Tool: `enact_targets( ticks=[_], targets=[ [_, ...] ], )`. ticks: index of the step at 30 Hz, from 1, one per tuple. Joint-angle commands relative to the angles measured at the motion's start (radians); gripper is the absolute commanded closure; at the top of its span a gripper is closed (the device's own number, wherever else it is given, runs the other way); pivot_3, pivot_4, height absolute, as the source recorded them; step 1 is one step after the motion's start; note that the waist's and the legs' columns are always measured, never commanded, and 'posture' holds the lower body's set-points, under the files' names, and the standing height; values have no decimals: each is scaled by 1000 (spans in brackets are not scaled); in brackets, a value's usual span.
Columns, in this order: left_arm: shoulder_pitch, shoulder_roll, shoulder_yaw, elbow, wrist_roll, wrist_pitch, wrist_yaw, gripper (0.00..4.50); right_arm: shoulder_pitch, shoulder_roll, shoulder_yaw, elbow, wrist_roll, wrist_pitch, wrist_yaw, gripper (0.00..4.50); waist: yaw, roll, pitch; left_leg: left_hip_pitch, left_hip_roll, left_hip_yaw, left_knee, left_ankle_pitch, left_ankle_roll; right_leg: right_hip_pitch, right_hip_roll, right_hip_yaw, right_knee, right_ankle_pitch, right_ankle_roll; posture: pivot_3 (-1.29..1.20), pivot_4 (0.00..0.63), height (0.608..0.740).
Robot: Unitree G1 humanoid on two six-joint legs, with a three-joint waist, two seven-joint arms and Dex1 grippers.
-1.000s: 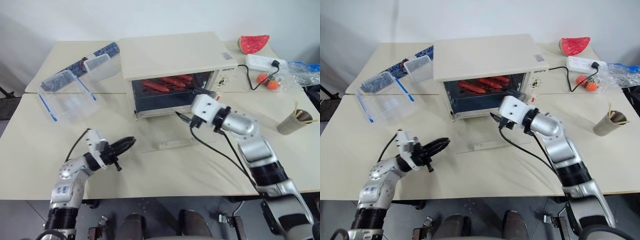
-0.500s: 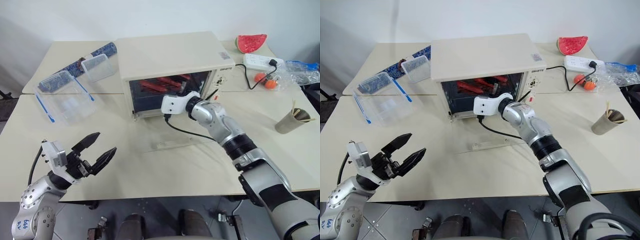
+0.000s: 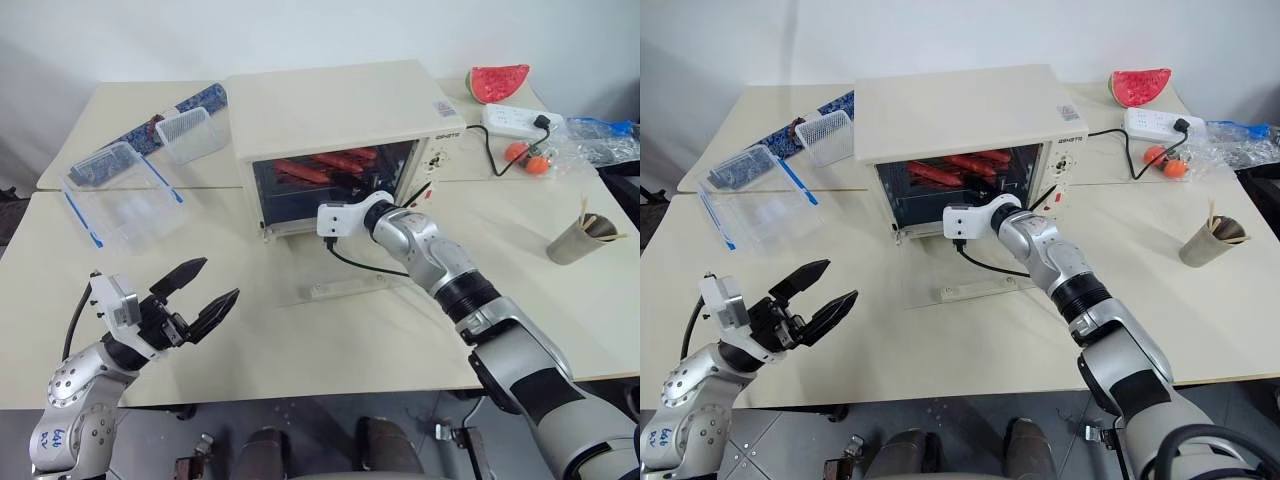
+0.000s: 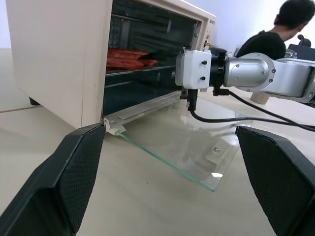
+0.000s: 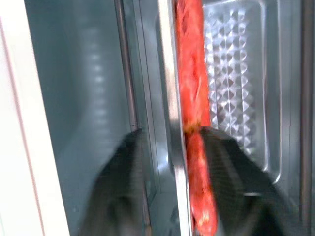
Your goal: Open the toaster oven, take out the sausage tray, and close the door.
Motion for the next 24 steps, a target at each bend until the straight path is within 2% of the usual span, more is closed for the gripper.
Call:
enact_targets(
  ticks=[1,10,11,13,19,24],
  targets=[
    [-13,13,-6,0,-4,-5,-13,0,1,-4,-6,-47,-14,29,-18,3666,-3,0,0,0,0,0,0,0,0,0,0,0,0,0,0,0,150,740],
    [-25,13,-14,12,1,-7,-19,0,9,-8,-7,-61,-17,56,0,3666,-12,0,0,0,0,2,-1,0,0,-3,0,0,2,0,0,0,150,740],
    [-28,13,-16,15,3,-8,-20,0,10,-9,-6,-65,-16,54,2,4023,-12,0,0,0,0,2,-2,0,0,-3,0,0,2,0,0,0,150,740],
    [-31,13,-17,18,3,-8,-20,0,12,-8,-6,-71,-14,55,6,4453,-12,0,0,0,0,2,-2,0,0,-3,0,1,2,0,0,0,150,740],
    [-37,15,-22,21,3,-8,-24,0,18,-6,-7,-121,-19,51,-2,4453,-12,0,0,0,1,3,-2,0,0,-4,0,1,3,0,0,0,150,740],
    [-57,16,-29,36,7,-9,-24,0,26,-21,-10,-186,4,17,52,4453,-15,0,0,0,1,4,-4,0,-1,-5,0,1,3,0,0,0,150,740]
  ],
)
